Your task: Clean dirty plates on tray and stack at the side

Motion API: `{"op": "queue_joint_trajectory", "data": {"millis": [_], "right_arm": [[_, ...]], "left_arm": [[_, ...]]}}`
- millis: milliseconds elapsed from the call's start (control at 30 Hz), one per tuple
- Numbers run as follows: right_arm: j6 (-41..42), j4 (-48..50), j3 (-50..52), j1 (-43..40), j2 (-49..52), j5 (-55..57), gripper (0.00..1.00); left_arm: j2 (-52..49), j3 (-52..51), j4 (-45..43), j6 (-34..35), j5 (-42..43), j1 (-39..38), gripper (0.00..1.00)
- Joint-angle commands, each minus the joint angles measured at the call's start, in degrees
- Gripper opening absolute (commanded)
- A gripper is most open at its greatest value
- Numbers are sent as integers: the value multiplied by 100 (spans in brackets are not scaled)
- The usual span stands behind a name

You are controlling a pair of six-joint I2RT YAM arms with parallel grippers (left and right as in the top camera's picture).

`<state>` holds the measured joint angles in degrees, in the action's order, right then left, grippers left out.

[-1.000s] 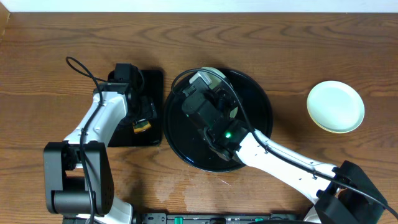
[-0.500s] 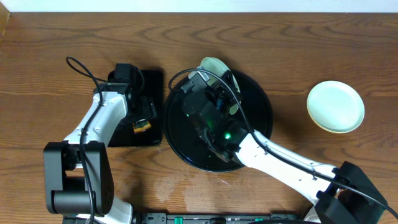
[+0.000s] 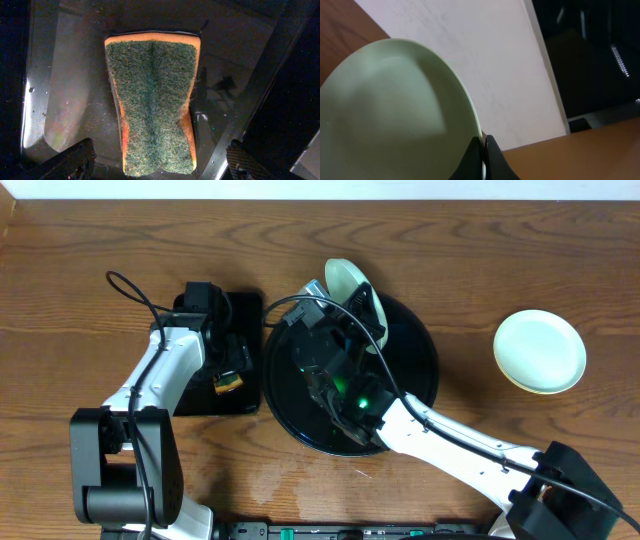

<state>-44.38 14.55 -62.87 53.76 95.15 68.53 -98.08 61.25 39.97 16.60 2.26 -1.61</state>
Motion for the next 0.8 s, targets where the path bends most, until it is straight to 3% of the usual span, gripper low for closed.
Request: {"op": "queue_joint_trajectory", "data": {"millis": [0,767], "right_arm": [[-420,190,-24,68,-162,262,1],[-295,269,-24,-61,-162,706,1]], "left_arm": [[-28,-22,-2,-50,-11,15,85],[-28,-22,-2,-50,-11,15,85]]}}
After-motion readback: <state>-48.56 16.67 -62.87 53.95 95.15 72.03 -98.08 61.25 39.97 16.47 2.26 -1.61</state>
